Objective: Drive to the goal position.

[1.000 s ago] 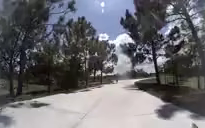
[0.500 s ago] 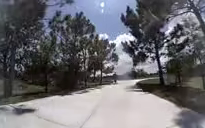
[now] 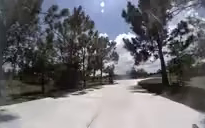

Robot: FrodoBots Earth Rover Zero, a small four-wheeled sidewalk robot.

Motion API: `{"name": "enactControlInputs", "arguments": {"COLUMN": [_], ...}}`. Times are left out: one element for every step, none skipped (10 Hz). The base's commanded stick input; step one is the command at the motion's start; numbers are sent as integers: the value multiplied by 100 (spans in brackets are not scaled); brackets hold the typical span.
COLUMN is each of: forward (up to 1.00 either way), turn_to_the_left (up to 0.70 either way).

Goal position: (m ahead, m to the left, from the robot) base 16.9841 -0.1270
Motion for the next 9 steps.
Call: {"name": "enactControlInputs", "arguments": {"forward": [85, 85, 85, 85, 85, 85, 85, 85, 85], "turn_to_the_left": [0, 0, 0, 0, 0, 0, 0, 0, 0]}}
